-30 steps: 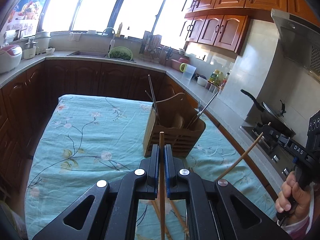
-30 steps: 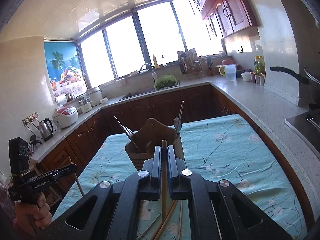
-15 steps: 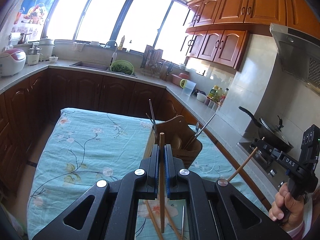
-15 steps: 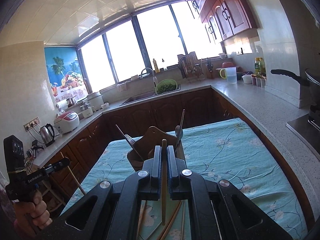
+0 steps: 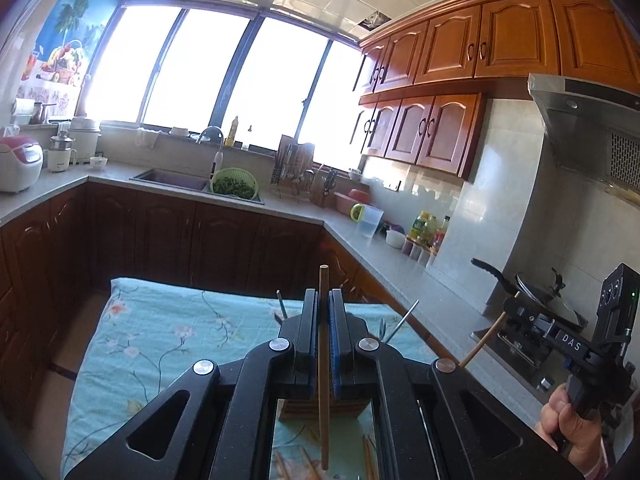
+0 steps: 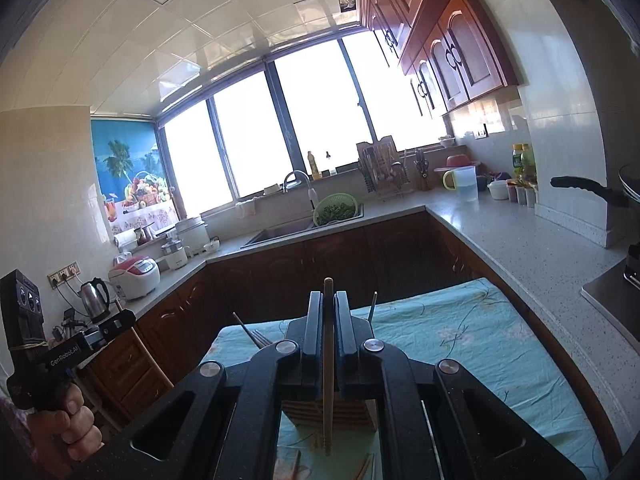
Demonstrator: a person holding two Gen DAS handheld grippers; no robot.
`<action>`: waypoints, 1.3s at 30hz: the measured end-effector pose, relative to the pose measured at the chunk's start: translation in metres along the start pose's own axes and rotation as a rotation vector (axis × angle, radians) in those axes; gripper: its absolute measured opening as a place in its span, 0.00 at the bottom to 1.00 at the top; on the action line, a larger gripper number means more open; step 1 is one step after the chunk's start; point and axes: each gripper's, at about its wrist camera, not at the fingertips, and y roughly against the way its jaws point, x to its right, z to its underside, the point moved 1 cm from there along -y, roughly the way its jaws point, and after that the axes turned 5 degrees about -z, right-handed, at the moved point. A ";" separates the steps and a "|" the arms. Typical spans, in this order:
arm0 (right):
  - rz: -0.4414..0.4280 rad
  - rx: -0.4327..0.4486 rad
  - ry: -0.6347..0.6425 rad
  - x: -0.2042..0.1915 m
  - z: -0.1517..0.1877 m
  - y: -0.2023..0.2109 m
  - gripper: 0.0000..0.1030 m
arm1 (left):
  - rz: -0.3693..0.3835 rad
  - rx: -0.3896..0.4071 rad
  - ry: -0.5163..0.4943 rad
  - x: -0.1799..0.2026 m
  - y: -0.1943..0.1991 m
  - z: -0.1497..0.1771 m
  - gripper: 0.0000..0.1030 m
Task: Organize utensils
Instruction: 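Lower both chopsticks into the wooden holder and open both grippers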
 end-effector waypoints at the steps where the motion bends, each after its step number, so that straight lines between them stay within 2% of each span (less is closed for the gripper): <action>1: -0.001 0.014 0.000 0.001 -0.005 -0.003 0.05 | -0.003 0.010 -0.002 0.001 -0.006 -0.003 0.03; 8: 0.027 0.096 0.004 0.006 -0.037 -0.031 0.05 | -0.022 0.126 -0.003 0.009 -0.048 -0.023 0.03; 13: 0.054 0.108 0.012 0.011 -0.034 -0.060 0.05 | -0.061 0.177 -0.008 0.013 -0.085 -0.001 0.03; 20: 0.091 0.071 0.020 0.017 0.005 -0.090 0.05 | -0.105 0.156 0.010 0.017 -0.136 0.054 0.03; 27: 0.107 -0.008 -0.028 0.038 0.035 -0.106 0.05 | -0.116 0.039 0.017 0.013 -0.182 0.096 0.03; 30: 0.114 -0.022 -0.034 0.044 0.041 -0.109 0.05 | -0.121 0.018 0.017 0.013 -0.194 0.104 0.05; 35: 0.119 -0.039 -0.027 0.044 0.037 -0.111 0.05 | -0.119 0.011 0.014 0.011 -0.201 0.090 0.05; 39: 0.119 -0.041 -0.028 0.043 0.037 -0.111 0.05 | -0.118 0.013 0.012 0.002 -0.188 0.082 0.05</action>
